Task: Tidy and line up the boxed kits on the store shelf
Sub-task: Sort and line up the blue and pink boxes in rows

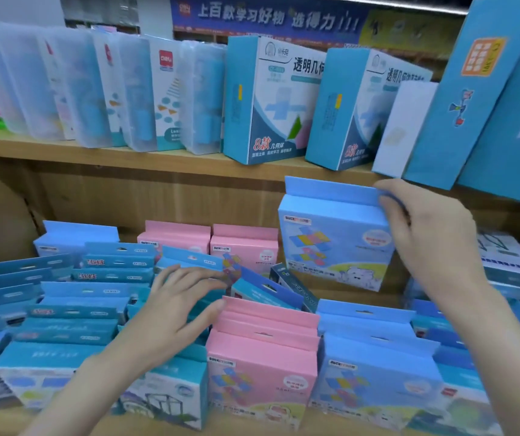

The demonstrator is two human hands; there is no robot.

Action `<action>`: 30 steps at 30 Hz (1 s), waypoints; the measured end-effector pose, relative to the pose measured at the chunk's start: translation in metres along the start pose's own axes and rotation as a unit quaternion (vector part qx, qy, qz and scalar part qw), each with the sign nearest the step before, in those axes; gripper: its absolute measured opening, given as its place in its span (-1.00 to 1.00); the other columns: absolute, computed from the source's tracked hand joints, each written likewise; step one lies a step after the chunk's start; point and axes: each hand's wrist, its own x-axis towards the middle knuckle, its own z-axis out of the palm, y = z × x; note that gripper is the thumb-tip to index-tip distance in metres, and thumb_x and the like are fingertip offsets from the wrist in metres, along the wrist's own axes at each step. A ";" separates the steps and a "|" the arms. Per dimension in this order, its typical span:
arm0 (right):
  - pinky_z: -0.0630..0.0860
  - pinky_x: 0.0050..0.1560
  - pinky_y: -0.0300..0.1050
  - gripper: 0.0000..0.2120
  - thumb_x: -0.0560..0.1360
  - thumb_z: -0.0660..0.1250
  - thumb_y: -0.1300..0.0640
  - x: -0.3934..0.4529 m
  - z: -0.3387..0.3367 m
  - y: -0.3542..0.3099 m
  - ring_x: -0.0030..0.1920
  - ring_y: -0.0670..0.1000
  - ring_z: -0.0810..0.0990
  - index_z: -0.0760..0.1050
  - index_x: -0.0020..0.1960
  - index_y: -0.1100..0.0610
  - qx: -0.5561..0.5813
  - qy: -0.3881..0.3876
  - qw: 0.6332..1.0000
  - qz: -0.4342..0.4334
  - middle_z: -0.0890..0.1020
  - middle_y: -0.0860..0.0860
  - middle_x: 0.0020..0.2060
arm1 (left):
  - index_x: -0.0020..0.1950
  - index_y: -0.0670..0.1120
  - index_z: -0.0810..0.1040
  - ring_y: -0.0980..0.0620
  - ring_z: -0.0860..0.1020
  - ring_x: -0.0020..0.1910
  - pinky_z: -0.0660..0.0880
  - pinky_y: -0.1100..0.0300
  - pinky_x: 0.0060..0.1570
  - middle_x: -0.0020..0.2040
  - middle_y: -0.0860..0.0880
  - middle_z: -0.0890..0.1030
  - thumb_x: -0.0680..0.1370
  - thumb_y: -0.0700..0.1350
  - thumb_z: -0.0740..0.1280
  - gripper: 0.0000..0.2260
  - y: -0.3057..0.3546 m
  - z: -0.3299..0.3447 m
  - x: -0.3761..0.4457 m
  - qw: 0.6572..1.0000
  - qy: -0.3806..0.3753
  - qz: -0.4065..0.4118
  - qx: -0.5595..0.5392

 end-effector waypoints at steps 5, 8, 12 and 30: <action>0.36 -0.33 -0.05 -0.86 0.51 0.27 0.25 -0.029 0.003 0.057 -0.28 0.23 0.56 0.54 0.03 0.12 -0.022 -0.093 0.994 0.057 0.59 0.02 -0.39 | 0.14 0.10 0.54 0.31 0.35 0.16 0.01 0.27 0.31 0.14 0.27 0.48 0.59 0.25 -0.03 -0.57 0.004 0.008 0.006 1.000 -0.023 0.019 -0.001; 0.32 -0.37 -0.05 -0.89 0.52 0.25 0.20 -0.042 0.025 0.084 -0.39 0.13 0.43 0.52 0.00 0.05 0.000 -0.200 0.973 0.114 0.39 -0.13 -0.52 | 0.13 0.11 0.55 0.30 0.35 0.16 0.01 0.23 0.31 0.12 0.25 0.50 0.58 0.27 -0.06 -0.54 0.004 0.011 0.006 1.000 -0.026 0.007 -0.002; 0.41 -0.32 -0.02 -0.84 0.51 0.24 0.21 -0.054 0.051 0.094 -0.35 0.09 0.50 0.46 -0.16 -0.03 0.002 -0.308 0.939 0.153 0.55 0.05 -0.41 | 0.12 0.11 0.55 0.33 0.35 0.13 0.08 0.18 0.28 0.09 0.26 0.51 0.56 0.30 -0.10 -0.49 0.003 0.012 0.006 0.999 -0.027 -0.013 -0.019; 0.23 -0.33 -0.14 -0.69 0.47 0.30 0.14 -0.009 0.131 -0.048 -0.27 0.09 0.40 0.26 -0.37 0.13 -0.008 -0.542 0.836 -0.087 0.41 0.07 -0.30 | -0.08 0.03 0.66 0.27 0.43 0.04 0.06 0.24 0.25 0.01 0.24 0.56 0.49 0.14 0.04 -0.58 0.006 0.012 0.006 0.996 -0.029 -0.071 -0.048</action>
